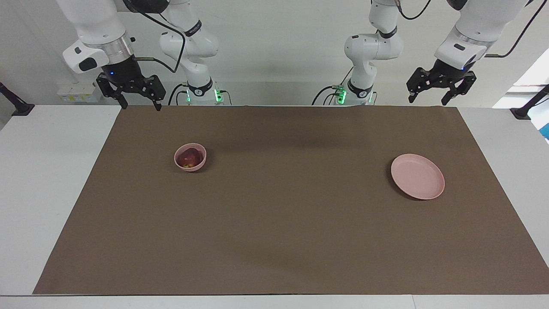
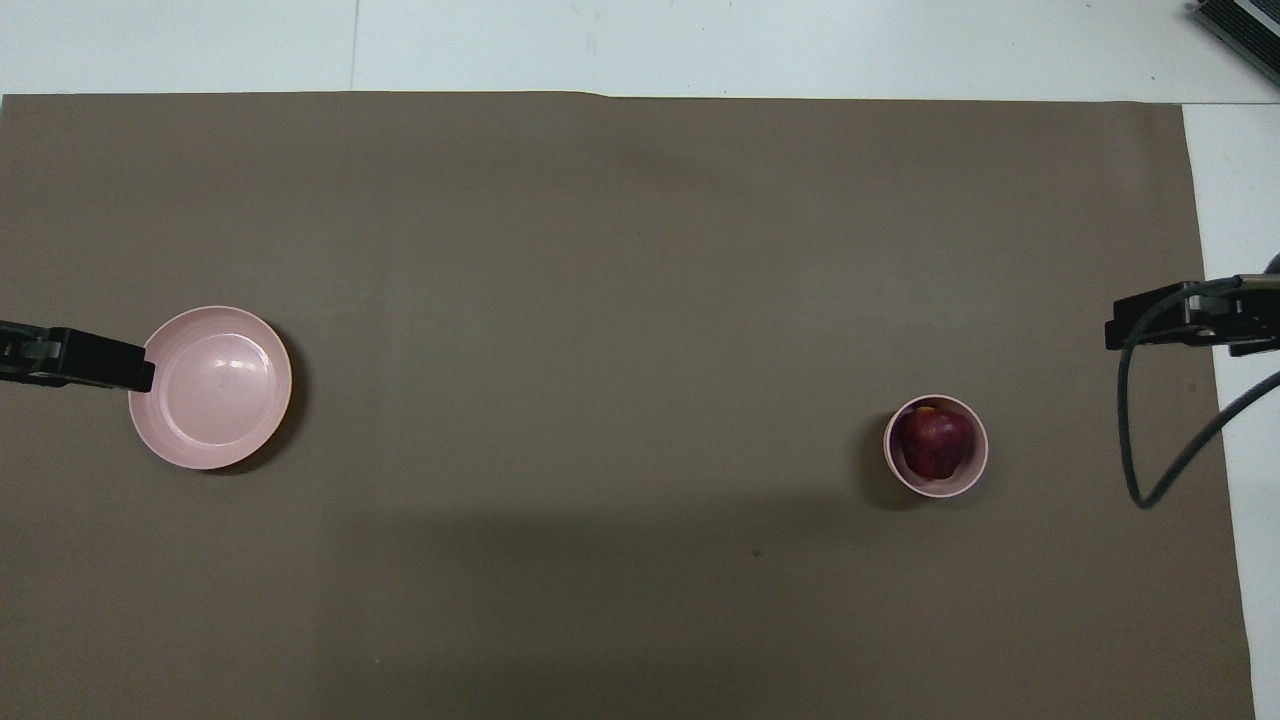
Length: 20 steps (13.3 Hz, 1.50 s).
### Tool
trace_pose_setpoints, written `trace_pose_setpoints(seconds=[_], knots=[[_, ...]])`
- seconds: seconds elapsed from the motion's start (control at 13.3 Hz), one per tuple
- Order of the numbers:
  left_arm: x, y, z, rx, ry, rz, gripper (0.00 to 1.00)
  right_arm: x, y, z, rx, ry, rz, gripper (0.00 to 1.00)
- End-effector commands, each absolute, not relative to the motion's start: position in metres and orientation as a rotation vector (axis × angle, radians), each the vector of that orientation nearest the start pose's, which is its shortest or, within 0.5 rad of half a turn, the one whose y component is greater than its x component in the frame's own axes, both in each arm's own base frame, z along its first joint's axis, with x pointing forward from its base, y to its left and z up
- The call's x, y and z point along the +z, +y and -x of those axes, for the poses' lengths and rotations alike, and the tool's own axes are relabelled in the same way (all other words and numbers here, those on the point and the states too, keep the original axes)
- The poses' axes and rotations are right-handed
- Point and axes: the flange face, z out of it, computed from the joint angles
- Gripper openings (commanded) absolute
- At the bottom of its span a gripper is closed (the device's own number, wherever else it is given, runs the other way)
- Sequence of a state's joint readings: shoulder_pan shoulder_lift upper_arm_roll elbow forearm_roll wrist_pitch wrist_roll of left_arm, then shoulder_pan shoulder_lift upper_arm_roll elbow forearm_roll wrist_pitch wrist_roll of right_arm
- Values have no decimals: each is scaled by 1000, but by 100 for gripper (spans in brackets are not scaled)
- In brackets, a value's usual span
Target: Move apple from plate to bowl
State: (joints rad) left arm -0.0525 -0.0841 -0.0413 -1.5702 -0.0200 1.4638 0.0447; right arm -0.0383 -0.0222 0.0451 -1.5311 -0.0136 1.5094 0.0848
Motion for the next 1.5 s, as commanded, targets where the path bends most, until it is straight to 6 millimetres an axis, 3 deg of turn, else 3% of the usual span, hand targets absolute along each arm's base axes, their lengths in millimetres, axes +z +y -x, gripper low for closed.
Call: trace_pose_setpoints(seconds=[0.0, 1.43], knots=[[663, -49, -510, 49, 215, 3145, 100, 650, -1, -542, 20, 158, 3130, 100], [663, -47, -510, 49, 210, 3146, 100, 649, 5, -537, 43, 130, 3140, 100]])
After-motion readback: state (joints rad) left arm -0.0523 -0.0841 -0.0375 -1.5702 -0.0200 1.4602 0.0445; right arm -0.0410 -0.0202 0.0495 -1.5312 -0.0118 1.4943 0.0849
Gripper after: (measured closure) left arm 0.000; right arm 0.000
